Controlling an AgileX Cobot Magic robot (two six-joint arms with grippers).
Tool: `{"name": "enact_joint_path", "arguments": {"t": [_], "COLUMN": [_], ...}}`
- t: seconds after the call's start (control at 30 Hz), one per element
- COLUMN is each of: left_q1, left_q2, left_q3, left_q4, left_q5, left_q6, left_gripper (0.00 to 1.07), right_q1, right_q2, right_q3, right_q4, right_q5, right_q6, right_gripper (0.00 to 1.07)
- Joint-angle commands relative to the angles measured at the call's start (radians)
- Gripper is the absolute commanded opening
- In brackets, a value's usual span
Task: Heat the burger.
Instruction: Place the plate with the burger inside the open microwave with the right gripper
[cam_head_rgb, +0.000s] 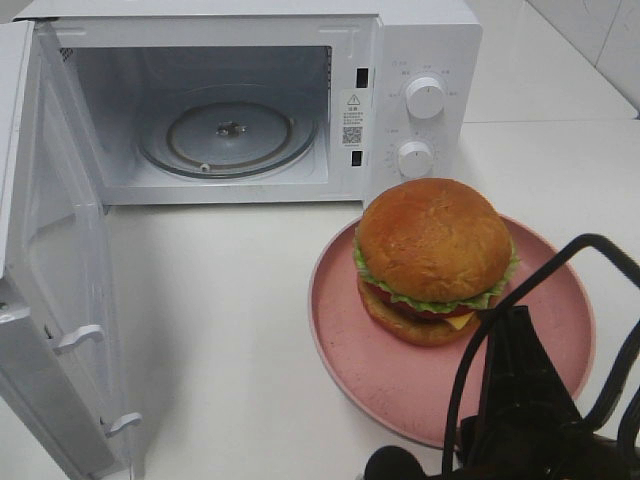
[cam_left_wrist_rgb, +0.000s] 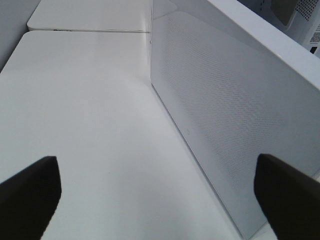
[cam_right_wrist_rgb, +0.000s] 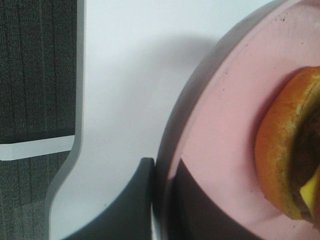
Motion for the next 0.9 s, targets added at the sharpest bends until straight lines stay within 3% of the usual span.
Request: {"name": "enact_joint_path", "arguments": {"t": [0.03, 0.33, 0.9], "left_q1": [-0.007, -0.007, -0.007], "left_q2": [-0.018, -0.018, -0.018], "left_q3": [0.003, 0.003, 0.003], "left_q4": [-0.005, -0.005, -0.005], "left_q5": [-0.007, -0.007, -0.007], "left_q6": [0.002, 0.002, 0.002], "left_gripper": [0.98, 0.98, 0.98], "right_q1": [-0.001, -0.023, -0.377], "right_q2": [-0.009, -0.009, -0.009], "right_q3": [0.0, 0.001, 0.0], "right_q4": [-0.082, -0.15, -0.106], "right_q5": [-0.019, -0.131, -0.44], "right_q6": [-0.053, -0.084, -0.555], "right_gripper": [0.0, 0.0, 0.0]}}
